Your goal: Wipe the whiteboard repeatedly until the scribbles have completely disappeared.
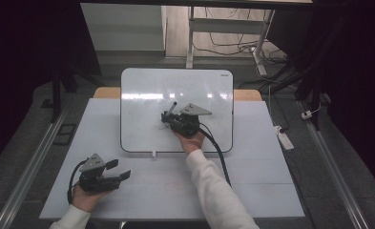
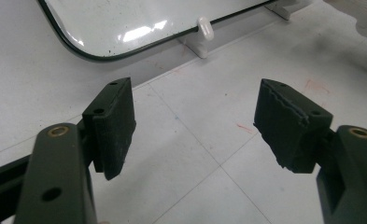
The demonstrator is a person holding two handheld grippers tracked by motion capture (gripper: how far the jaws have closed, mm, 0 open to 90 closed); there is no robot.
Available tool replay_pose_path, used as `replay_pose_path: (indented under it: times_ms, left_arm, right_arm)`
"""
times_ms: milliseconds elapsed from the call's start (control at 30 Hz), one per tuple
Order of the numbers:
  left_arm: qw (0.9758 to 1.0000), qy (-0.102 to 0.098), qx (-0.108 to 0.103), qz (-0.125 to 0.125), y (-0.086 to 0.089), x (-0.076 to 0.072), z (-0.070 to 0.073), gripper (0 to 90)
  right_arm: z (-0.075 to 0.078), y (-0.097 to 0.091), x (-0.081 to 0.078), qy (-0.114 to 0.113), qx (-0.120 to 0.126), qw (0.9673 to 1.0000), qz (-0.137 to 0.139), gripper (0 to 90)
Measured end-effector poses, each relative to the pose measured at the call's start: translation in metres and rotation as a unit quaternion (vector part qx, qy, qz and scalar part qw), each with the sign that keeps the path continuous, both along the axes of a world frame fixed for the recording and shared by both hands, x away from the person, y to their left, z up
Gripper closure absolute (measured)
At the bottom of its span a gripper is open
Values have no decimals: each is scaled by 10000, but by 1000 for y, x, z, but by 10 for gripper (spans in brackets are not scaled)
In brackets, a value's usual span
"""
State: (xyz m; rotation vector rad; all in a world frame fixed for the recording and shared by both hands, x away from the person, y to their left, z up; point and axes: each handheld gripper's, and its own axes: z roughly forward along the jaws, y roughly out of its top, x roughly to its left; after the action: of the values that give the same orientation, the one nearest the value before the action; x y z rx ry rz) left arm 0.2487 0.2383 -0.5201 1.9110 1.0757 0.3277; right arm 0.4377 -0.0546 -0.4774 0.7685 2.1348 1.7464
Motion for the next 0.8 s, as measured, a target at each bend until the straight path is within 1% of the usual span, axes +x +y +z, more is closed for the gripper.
replay_pose_path:
  times_ms: [33,67,100,133,167,200,233,267,300,333,367,400,433,467,500,533,567,600,633,667,700,733,767,800]
  left_arm:
    - [10000,12,-9,2,0,1,0,298]
    - [10000,15,1,8,-1,1,-1,298]
    - [10000,18,11,5,-1,1,-1,298]
    - [10000,16,12,2,-1,0,-1,298]
    - [10000,7,17,0,-1,0,0,299]
    - [10000,1,19,-4,-1,-1,0,299]
    - [10000,-9,17,6,-1,-1,0,300]
    - [10000,-22,8,8,-1,-1,0,300]
    - [10000,-27,8,7,-1,-1,1,301]
    - [10000,-21,11,4,-1,-1,0,300]
    - [10000,-13,7,4,-1,0,0,300]
    - [10000,-6,13,1,-1,0,0,300]
    - [10000,-3,18,0,-1,0,0,300]
    - [10000,-6,14,6,-1,0,0,300]
    - [10000,-12,9,8,-1,-1,0,300]
    - [10000,-25,7,16,-1,-1,0,300]
    - [10000,-36,-3,33,0,-2,1,300]
    - [10000,-43,-14,41,0,-2,1,300]
    - [10000,-40,-14,35,0,-1,1,300]
    - [10000,-26,2,28,-1,0,1,300]
    - [10000,-13,9,26,-1,1,0,300]
    - [10000,-3,25,10,-2,1,0,300]
    - [10000,4,35,3,-2,1,0,300]
    - [10000,4,24,-7,-2,1,0,300]
  right_arm:
    - [-3,4,-3,20,-84,9999,99,790]
    - [-7,10,-8,59,-216,9993,300,790]
    - [-11,14,-12,42,-364,9982,467,790]
    - [-11,15,-14,-26,-453,9977,508,790]
    - [-10,12,-12,2,-453,9977,512,790]
    - [-7,6,-8,29,-331,9987,385,790]
    - [-4,-1,-4,51,-149,9997,164,790]
    - [-2,-6,-2,87,-10,10000,0,790]
    - [-2,-6,-2,137,65,9999,-20,791]
    - [-4,-3,-5,144,5,9999,43,790]
    - [-9,3,-10,166,-149,9995,231,790]
    - [-14,9,-15,171,-308,9984,444,790]
    - [-17,12,-19,78,-449,9975,536,790]
    - [-15,10,-19,36,-525,9972,527,790]
    - [-12,5,-15,53,-442,9981,427,790]
    - [-8,-2,-11,50,-308,9992,230,790]
    - [-4,-10,-8,16,-185,9998,-5,790]
    - [-2,-15,-6,28,-64,9999,-152,790]
    - [-2,-16,-6,82,25,9998,-159,791]
    - [-5,-13,-9,105,36,9998,-134,790]
    - [-9,-7,-13,135,-88,9999,48,791]
    - [-14,0,-18,117,-250,9993,263,790]
    - [-18,4,-22,40,-377,9986,380,790]
    - [-17,4,-22,-14,-441,9983,387,790]
